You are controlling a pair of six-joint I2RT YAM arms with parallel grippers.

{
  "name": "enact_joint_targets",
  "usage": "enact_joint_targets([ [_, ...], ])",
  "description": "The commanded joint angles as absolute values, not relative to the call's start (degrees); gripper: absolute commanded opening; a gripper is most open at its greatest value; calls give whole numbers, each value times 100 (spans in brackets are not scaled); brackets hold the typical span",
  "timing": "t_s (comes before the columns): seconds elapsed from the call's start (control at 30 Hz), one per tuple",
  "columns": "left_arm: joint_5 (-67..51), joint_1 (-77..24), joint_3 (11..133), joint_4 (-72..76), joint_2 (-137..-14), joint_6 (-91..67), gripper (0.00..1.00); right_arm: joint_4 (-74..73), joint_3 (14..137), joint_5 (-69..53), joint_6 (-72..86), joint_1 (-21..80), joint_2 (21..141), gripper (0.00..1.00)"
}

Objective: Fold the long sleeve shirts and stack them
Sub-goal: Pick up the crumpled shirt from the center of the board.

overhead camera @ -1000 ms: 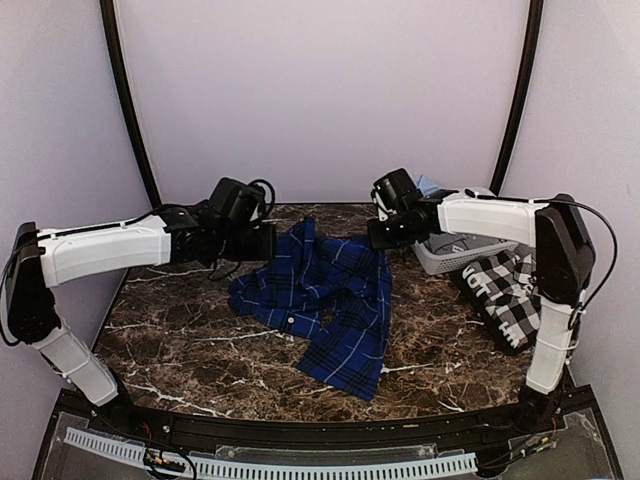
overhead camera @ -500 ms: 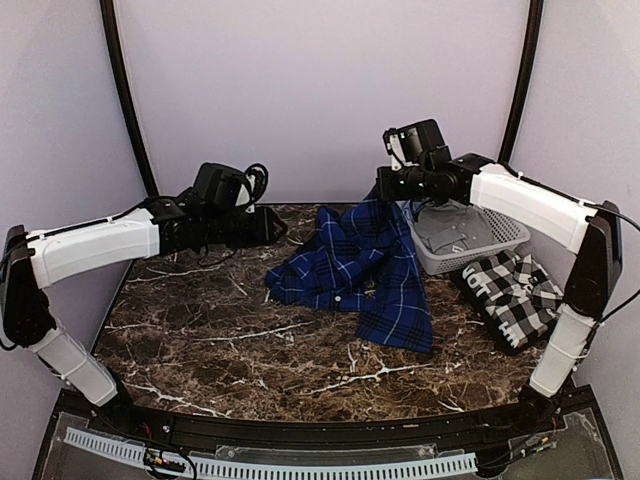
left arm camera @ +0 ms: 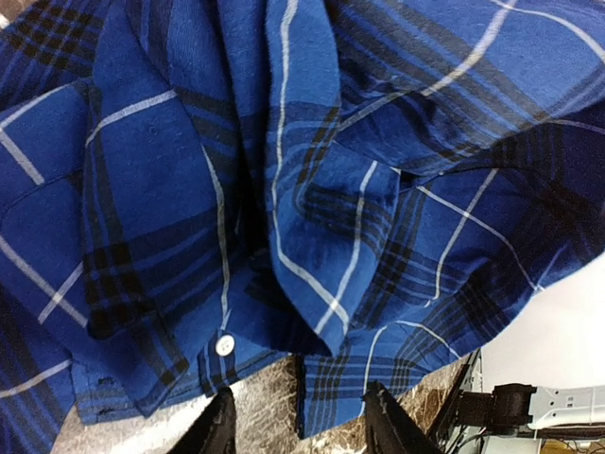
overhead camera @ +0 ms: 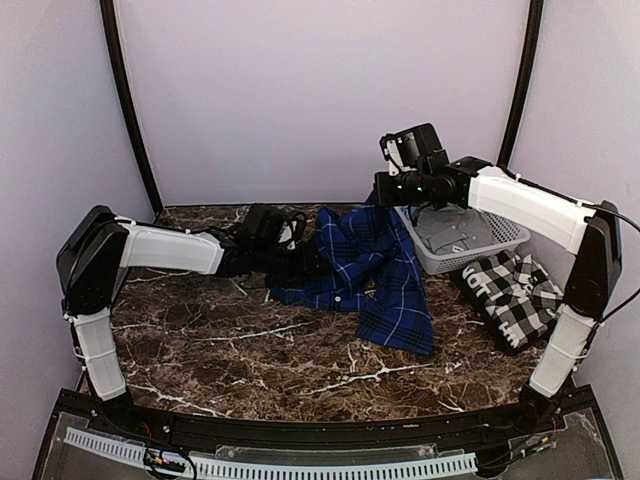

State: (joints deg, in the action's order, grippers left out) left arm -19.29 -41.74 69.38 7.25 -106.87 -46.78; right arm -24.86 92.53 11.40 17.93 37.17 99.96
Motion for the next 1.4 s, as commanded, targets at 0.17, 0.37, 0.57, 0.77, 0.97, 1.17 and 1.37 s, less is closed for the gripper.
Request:
enact_joint_targets([
  [0.17,-2234,-4217,7906,1345,-11665,-4889,48,-2373,9137,1145,1900,3830,9867,0],
  [0.37,-2163,-4218,8320,1398,-12024,-4945,45,-2409,9105,1182,1907,3836,9807,0],
  [0.57,-1713,-4175,8815,670,-12192,-4743,11,-2520,9177,1336,1848,3841,9759,0],
  [0.77,-672,-4024,8884,-298,-11518,-4247,0,-2685,9254,1954,1590,3840,9639,0],
  [0.97,12,-3506,8390,-1011,-10224,-3699,0,-2782,9503,2861,1226,3839,9473,0],
  [1.17,1200,-3055,8382,-1835,-8911,-2709,0,-2495,9625,3766,756,3827,9144,0],
  [1.37,2179,-2922,8865,-2160,-8077,-1737,0,-1992,9752,3962,290,3823,8802,0],
])
